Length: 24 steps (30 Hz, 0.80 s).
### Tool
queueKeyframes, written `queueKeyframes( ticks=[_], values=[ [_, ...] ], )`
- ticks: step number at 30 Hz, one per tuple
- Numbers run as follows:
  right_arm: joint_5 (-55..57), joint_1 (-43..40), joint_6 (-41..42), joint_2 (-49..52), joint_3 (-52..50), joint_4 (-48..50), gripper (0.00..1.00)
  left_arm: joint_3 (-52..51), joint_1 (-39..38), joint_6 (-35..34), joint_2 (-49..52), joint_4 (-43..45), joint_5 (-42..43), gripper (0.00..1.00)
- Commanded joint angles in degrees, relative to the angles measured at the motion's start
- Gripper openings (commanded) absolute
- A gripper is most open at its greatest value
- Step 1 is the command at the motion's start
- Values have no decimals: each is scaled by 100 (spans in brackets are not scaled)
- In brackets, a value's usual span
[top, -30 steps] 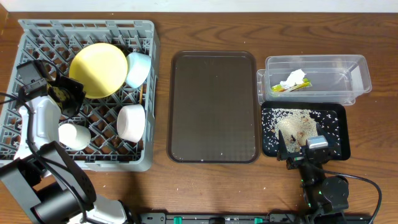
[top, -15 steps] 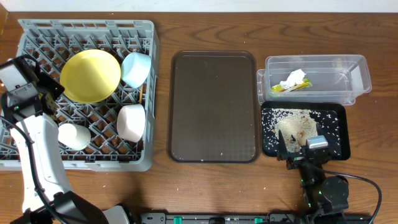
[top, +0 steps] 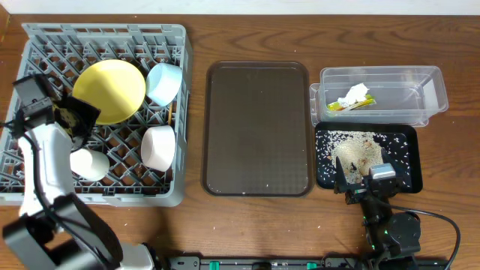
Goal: Sort waste into correct bins and load items into the dishwasher
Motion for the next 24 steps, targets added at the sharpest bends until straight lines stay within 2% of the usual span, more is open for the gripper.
queueKeyframes(
  ticks=[1, 4, 9, 14, 19, 24],
  values=[
    [-20, -57, 66, -31, -20, -4, 99, -9, -4, -529, 428, 299, 555, 50],
    [-20, -57, 66, -31, -20, -4, 99, -9, -13, -789, 787, 382, 629, 50],
    [-20, -57, 66, -31, -20, -4, 99, -9, -13, -804, 1108, 614, 669, 48],
    [-20, -57, 66, -31, -20, -4, 99, -9, -13, -804, 1121, 879, 664, 42],
    [-20, -57, 66, -31, -20, -4, 99, -9, -13, -804, 1121, 957, 645, 9],
    [-20, -57, 66, -31, -20, -4, 99, -9, -11, -802, 1117, 940, 848, 8]
  ],
)
